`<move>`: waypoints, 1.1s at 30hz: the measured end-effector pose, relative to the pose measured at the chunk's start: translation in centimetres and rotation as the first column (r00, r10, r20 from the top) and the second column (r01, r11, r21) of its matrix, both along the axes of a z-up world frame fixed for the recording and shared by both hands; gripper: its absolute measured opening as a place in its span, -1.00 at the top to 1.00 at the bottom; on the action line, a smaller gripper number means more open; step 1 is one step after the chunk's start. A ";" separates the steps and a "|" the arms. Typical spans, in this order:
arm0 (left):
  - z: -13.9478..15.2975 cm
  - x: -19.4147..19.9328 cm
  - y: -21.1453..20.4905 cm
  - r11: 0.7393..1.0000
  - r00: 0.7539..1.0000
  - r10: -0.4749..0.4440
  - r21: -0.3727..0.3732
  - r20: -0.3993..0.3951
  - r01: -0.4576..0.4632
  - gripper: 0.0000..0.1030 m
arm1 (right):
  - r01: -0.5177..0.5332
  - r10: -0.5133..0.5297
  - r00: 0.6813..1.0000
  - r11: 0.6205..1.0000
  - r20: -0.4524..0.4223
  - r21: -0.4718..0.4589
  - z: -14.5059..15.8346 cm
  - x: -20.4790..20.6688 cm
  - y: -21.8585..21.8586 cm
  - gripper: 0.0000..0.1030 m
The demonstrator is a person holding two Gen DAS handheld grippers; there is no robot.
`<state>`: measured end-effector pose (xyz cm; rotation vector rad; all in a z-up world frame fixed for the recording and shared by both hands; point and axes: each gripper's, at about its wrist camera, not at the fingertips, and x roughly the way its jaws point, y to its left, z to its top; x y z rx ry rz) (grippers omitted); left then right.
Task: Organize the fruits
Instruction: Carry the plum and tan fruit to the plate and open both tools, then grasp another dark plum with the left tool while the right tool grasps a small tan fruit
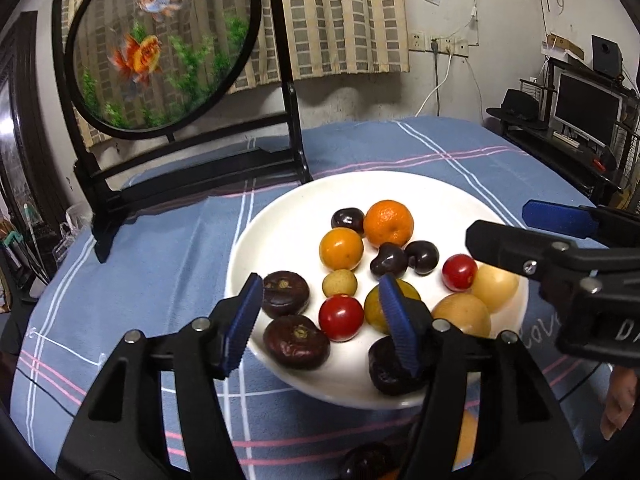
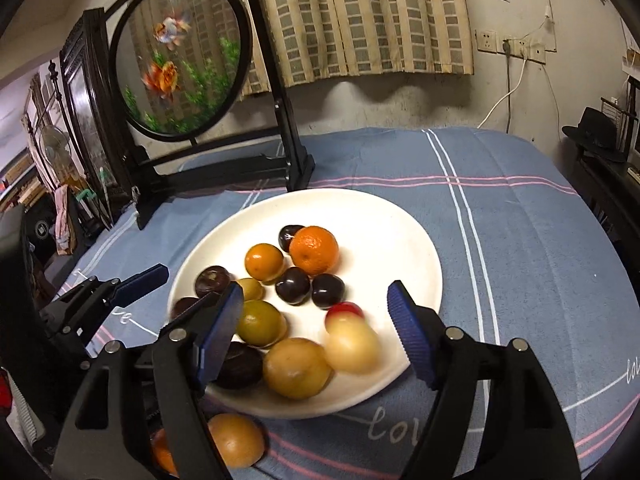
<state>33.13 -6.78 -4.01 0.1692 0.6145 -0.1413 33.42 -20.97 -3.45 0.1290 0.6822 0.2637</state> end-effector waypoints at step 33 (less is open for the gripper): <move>-4.7 -12.1 3.4 0.987 0.970 -0.156 -0.001 -0.184 0.158 -0.46 | -0.396 0.390 0.914 0.917 -0.106 -0.040 -4.5 -20.5 4.6 -0.45</move>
